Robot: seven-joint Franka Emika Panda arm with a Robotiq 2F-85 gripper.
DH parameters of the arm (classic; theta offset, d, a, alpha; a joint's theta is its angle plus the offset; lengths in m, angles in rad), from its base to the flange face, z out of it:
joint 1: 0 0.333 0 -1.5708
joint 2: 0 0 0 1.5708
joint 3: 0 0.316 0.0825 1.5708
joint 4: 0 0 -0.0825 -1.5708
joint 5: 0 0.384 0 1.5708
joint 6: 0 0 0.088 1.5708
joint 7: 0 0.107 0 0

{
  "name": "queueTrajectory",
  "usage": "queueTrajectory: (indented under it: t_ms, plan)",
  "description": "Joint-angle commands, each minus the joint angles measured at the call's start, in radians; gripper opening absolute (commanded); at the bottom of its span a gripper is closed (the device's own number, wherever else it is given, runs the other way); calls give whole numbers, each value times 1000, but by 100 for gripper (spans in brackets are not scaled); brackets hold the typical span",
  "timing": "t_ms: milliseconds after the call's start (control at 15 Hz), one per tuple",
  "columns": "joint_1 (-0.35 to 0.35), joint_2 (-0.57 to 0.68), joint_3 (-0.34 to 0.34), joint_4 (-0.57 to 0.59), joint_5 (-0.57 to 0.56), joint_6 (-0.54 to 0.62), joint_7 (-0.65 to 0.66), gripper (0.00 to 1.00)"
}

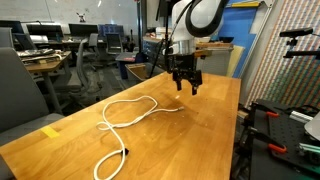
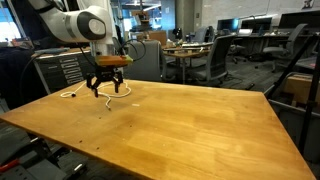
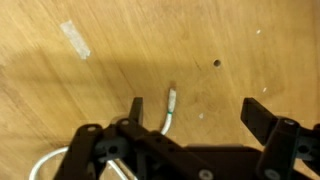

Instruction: Form a loose knot using the white rope

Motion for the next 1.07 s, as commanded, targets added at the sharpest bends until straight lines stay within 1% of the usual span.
queueTrajectory:
  t_ms: [0, 67, 200, 267, 333, 467, 667, 733, 800, 867, 933, 1000]
  plan:
    - [-45, 85, 58, -30, 116, 246, 11, 100]
    - [-55, 106, 74, -39, 132, 303, 15, 100]
    - [-64, 138, 96, -63, 121, 412, 36, 100]
    - [-72, 152, 106, -74, 109, 457, 51, 95]
    - [-73, 162, 109, -82, 90, 488, 71, 73]
    - [-61, 167, 96, -101, 44, 542, 111, 70]
    - [6, 145, 15, -123, -87, 583, 186, 46]
    - [37, 131, -15, -123, -142, 565, 213, 38]
    - [55, 124, -33, -120, -189, 551, 233, 32]
    - [41, 126, -14, -109, -215, 527, 232, 23]
    - [24, 130, 6, -100, -231, 509, 226, 16]
    - [-15, 141, 54, -90, -223, 494, 204, 8]
